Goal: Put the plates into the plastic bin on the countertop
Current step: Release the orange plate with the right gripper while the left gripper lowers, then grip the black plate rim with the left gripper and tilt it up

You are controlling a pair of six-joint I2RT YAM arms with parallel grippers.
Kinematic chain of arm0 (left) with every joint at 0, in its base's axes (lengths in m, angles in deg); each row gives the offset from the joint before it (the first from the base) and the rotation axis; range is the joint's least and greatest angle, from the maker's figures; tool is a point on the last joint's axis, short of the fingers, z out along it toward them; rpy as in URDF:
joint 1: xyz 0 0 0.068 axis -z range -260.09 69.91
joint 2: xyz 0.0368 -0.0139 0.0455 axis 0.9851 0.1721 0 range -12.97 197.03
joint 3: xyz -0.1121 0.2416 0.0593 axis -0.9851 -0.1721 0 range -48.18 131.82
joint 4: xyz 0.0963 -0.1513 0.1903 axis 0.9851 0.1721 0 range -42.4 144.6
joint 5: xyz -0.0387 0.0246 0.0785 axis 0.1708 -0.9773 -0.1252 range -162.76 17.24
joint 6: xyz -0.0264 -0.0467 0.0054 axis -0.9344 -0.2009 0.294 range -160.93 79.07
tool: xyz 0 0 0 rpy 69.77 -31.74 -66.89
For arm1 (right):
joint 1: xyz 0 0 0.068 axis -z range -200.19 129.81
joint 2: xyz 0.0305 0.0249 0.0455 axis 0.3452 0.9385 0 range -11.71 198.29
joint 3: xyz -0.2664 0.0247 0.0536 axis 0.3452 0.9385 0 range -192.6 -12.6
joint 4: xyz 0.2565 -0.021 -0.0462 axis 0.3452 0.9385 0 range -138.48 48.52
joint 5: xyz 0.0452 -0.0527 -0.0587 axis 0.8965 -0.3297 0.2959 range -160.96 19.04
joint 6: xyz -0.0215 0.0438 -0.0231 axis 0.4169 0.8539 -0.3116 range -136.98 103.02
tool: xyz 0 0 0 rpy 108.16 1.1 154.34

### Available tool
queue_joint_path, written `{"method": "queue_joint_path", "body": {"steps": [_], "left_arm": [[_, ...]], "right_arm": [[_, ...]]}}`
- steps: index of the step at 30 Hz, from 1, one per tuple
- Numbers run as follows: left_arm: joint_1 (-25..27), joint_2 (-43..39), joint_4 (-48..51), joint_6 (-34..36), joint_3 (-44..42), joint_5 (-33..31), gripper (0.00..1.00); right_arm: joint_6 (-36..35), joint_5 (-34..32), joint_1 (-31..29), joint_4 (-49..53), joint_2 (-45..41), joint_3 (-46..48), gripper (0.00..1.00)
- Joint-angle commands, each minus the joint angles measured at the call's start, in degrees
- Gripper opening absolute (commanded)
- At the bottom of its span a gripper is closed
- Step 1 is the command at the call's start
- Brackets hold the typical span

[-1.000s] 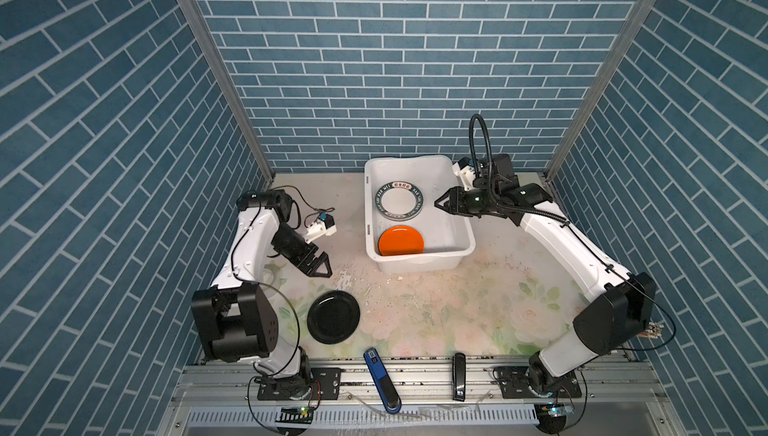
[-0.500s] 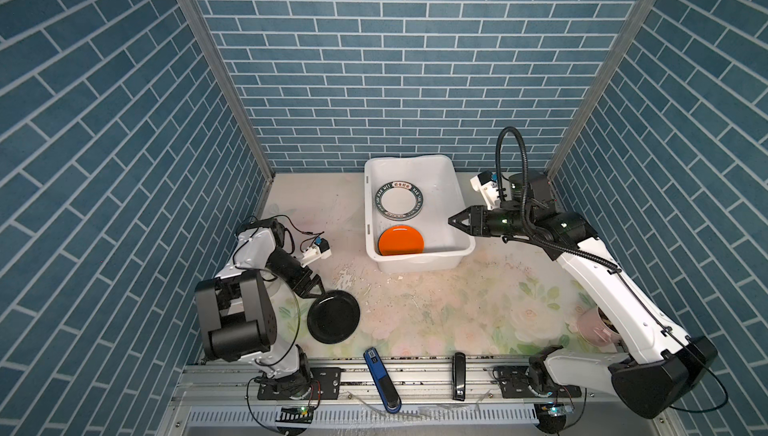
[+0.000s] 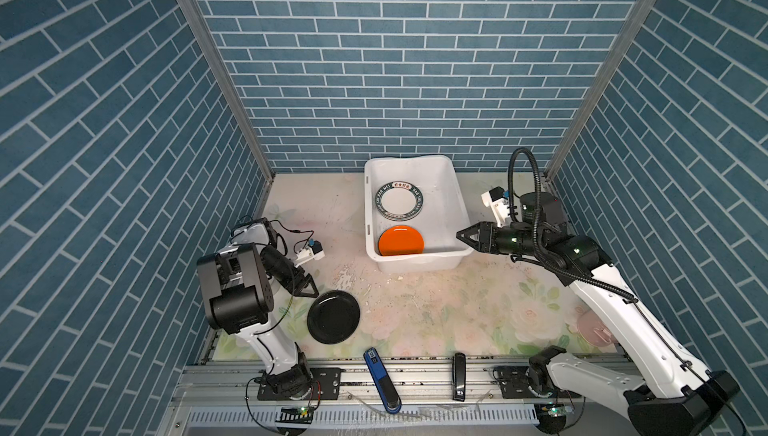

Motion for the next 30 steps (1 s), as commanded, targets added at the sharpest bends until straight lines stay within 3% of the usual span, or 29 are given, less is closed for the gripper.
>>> {"method": "queue_joint_path", "body": {"steps": [1, 16, 30], "left_arm": [[0.09, 1.22, 0.98, 1.46, -1.09, -0.87, 0.78], [4.16, 1.72, -2.73, 0.45, -5.33, -5.08, 0.72], [7.19, 3.54, -0.96, 0.01, -3.67, -5.77, 0.54]], "right_arm": [[2.88, -1.30, 0.15, -3.55, -2.98, 2.08, 0.35], [8.69, -4.32, 0.16, -12.74, -8.89, 12.52, 0.35], [10.67, -5.08, 0.16, -15.13, -10.47, 15.73, 0.33]]}}
